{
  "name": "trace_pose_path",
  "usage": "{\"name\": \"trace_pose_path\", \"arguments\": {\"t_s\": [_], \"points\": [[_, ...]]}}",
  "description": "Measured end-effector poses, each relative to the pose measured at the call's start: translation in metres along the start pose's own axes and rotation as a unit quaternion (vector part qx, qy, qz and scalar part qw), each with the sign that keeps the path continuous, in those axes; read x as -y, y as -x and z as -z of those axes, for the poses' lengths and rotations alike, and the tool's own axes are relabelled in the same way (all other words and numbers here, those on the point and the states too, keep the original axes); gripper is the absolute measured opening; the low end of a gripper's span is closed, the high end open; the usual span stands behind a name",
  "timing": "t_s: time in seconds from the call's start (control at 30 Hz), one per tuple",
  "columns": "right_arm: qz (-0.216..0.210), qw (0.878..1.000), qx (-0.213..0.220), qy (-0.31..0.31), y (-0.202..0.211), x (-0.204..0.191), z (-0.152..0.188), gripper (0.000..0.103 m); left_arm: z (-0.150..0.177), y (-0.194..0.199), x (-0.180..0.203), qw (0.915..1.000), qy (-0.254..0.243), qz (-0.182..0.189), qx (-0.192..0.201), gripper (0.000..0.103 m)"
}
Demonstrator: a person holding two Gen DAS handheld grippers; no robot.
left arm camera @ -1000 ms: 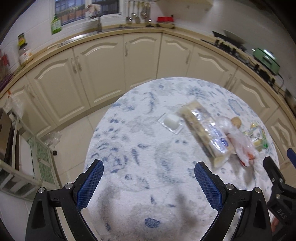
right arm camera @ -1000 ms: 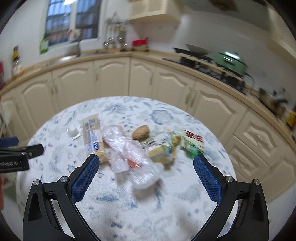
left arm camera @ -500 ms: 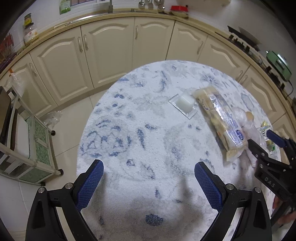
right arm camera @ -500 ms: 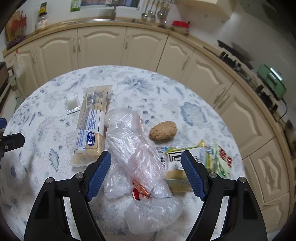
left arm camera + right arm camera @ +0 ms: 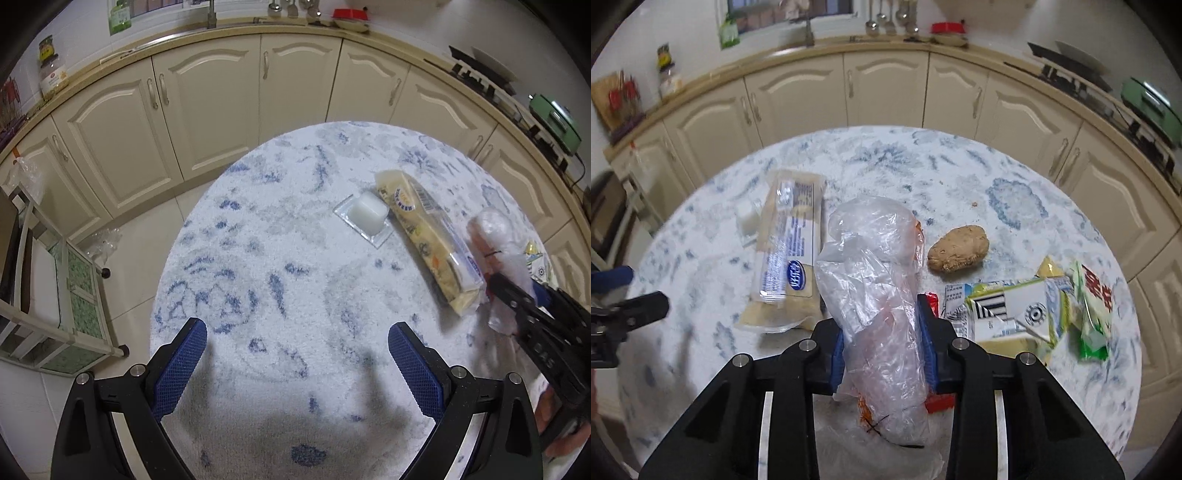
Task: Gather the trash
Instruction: 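Grasp the clear plastic bag with the right tool while the left tool grasps the wrapped bread bar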
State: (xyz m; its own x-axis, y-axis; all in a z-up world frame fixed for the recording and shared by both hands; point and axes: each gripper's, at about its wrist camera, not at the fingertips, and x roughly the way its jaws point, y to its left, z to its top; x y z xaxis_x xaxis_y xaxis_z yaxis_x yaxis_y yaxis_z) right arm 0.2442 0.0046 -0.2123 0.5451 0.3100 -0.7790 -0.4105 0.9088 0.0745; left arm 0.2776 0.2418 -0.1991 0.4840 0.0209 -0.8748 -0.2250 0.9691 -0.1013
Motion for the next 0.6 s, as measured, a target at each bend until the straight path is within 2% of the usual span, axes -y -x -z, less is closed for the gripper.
{"name": "trace_pose_path", "arguments": {"t_s": [0.17,0.3,0.37,0.43,0.6], "points": [[-0.002,0.998,0.045,-0.051,0.036,0.014,-0.003,0.033,-0.008,0.004,0.013,0.9999,-0.004,0.011,0.011,0.097],[0.039,0.993,0.075,-0.077,0.062,0.030,-0.004,0.033,-0.014,0.004,0.036,0.9992,-0.016,0.035,0.009,0.097],[0.076,0.991,0.081,-0.079,0.067,0.036,-0.005,0.033,-0.017,0.002,0.051,0.9985,-0.022,0.049,0.007,0.097],[0.095,0.988,0.084,-0.085,0.069,0.042,-0.003,0.033,-0.021,0.000,0.062,0.9983,-0.025,0.052,0.012,0.097],[0.118,0.984,0.072,-0.116,0.066,0.059,0.001,0.033,-0.031,-0.023,0.100,0.9982,-0.035,0.049,-0.001,0.097]]}}
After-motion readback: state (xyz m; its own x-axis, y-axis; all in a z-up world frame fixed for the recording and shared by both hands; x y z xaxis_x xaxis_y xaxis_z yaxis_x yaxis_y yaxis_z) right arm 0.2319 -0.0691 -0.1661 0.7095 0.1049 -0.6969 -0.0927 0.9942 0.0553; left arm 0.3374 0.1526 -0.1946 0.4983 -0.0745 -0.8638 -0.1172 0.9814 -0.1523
